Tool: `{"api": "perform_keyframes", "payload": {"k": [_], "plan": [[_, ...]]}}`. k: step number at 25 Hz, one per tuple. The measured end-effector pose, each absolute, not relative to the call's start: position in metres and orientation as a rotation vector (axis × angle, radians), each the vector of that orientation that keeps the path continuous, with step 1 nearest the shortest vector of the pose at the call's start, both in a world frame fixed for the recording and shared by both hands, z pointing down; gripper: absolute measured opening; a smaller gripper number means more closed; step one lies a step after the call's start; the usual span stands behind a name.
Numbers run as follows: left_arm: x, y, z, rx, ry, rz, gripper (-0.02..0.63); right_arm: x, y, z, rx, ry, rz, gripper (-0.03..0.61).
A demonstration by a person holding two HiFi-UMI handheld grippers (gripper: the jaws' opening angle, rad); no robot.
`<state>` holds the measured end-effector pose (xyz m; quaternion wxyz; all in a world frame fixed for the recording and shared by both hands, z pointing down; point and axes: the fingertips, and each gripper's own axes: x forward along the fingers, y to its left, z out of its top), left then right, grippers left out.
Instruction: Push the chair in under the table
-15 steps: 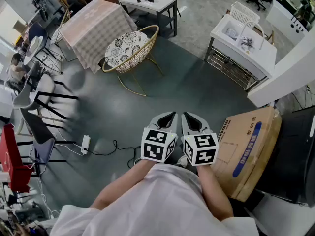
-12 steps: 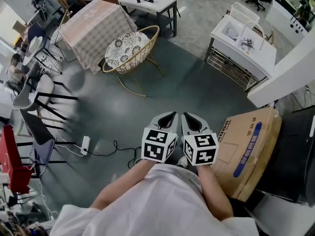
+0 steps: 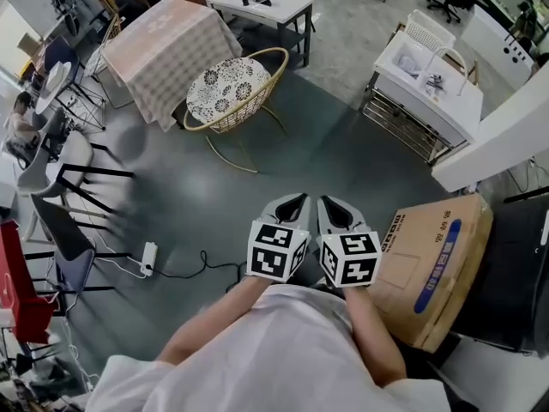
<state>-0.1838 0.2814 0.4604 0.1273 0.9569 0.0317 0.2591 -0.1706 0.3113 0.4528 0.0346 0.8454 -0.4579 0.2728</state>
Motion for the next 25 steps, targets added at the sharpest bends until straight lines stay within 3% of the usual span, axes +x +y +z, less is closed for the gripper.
{"api": "perform_keyframes", "payload": {"k": [14,25], "plan": [[-0.175,0.228,0.458,2.794,0.071,0.718,0.003,-0.161,0.257,0.452,2.534,-1.432,0.785,0.003],[-0.125,0.197,0.469,2.805,-0.05,0.756,0.005,-0.105,0.223,0.462,2.491,-1.557,0.796,0.004]]}}
